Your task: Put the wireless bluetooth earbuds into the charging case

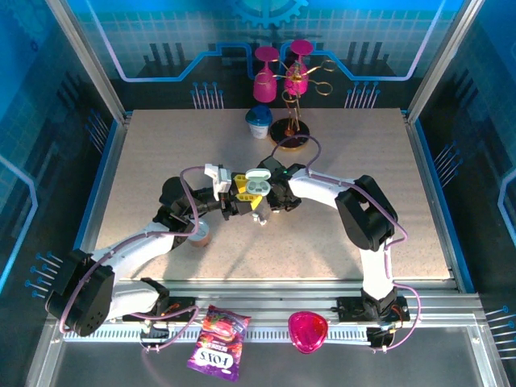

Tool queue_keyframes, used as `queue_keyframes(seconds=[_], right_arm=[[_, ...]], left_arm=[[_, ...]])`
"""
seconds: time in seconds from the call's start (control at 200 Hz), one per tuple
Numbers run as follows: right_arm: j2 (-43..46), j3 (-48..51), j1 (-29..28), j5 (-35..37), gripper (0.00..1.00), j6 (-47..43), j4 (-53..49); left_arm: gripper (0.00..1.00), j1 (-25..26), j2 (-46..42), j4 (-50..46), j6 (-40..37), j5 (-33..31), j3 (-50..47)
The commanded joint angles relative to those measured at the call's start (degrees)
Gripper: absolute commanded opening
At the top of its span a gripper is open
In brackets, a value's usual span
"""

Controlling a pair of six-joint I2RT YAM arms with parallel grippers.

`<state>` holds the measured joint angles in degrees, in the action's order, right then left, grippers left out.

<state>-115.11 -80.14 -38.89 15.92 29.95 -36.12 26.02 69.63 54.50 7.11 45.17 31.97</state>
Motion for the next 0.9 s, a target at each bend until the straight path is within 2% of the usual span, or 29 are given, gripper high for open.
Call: queue_keyframes(seconds=[0.0,0.13,0.375,0.69,0.795,0.896], right_arm=[[-0.1,0.6,-1.2,-1.6,0.33,-0.1,-1.6],[0.0,1.3,-1.3,-3.7,0.3,0.7,-1.0],[-0.1,1.8,-1.3,-5.4,0.32,2.4,-0.8],[0.3,2.1,-1.3,-5.0,0.2,2.0,-0.4],[2.0,2.7,-1.1,-3.6,0.2,1.8,-0.1],[5.6,5.5,0.3,-5.4,0.2,2.6,2.4]], left_arm=[[0.43,-0.4,-0.7,0.9,-1.1,-0.1,-0.8],[0.43,-0.4,-0.6,1.2,-0.9,-0.1,-0.8],[0.43,-0.4,-0.6,1.2,-0.9,-0.1,-0.9],[0.43,-0.4,-0.3,1.3,-0.8,-0.4,-1.0],[0.43,-0.4,-0.3,1.3,-0.9,-1.0,-1.2],[0.43,-0.4,0.2,-1.4,-1.1,-2.3,-0.6]])
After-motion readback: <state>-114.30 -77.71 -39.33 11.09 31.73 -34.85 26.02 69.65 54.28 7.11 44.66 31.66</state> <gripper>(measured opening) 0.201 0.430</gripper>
